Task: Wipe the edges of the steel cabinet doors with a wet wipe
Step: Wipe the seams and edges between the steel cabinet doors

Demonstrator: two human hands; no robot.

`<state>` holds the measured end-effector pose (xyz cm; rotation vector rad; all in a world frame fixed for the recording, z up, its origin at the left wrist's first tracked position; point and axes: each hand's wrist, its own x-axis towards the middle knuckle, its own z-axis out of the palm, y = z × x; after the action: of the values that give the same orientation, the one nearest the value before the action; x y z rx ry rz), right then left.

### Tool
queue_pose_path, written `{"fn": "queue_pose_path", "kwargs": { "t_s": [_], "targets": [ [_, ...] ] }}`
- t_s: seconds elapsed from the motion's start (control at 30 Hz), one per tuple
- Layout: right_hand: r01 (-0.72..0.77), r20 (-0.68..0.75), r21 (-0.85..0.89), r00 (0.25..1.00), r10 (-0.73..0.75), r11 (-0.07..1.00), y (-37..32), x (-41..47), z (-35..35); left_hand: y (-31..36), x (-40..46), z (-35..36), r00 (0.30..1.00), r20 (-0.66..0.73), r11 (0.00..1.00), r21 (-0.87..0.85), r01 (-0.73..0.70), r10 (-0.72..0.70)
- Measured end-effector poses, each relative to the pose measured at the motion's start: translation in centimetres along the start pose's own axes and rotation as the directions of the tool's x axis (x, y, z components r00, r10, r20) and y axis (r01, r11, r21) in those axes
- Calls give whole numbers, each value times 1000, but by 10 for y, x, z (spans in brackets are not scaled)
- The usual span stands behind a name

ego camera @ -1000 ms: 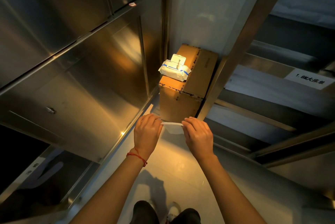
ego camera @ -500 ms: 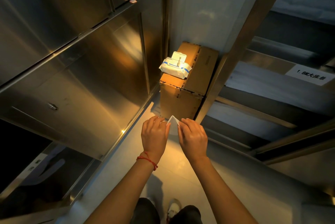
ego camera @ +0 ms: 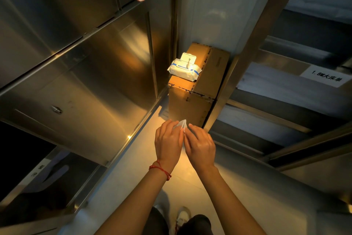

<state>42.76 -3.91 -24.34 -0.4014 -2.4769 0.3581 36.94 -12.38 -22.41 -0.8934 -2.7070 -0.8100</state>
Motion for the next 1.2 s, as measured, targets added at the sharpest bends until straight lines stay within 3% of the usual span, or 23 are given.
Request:
{"fn": "queue_pose_path", "kwargs": {
  "t_s": [0.27,0.57,0.7,0.93,1.2],
  "targets": [
    [-31,51,33,998,30,999,2,-3,2,3,1,1,1000,22,996,-89,-2,4],
    [-22,136,55,991,14,998,6,-2,1,-6,8,6,990,67,972,-193,132,-121],
    [-23,152,74,988,12,997,7,-3,0,-11,9,6,997,56,986,-149,70,-62],
    [-157,176,98,975,138,983,7,8,6,-25,10,-6,994,103,995,-96,-23,33],
    [-117,223,164,972,79,979,-15,21,15,-45,5,-24,988,56,989,-48,-138,141]
  ]
}}
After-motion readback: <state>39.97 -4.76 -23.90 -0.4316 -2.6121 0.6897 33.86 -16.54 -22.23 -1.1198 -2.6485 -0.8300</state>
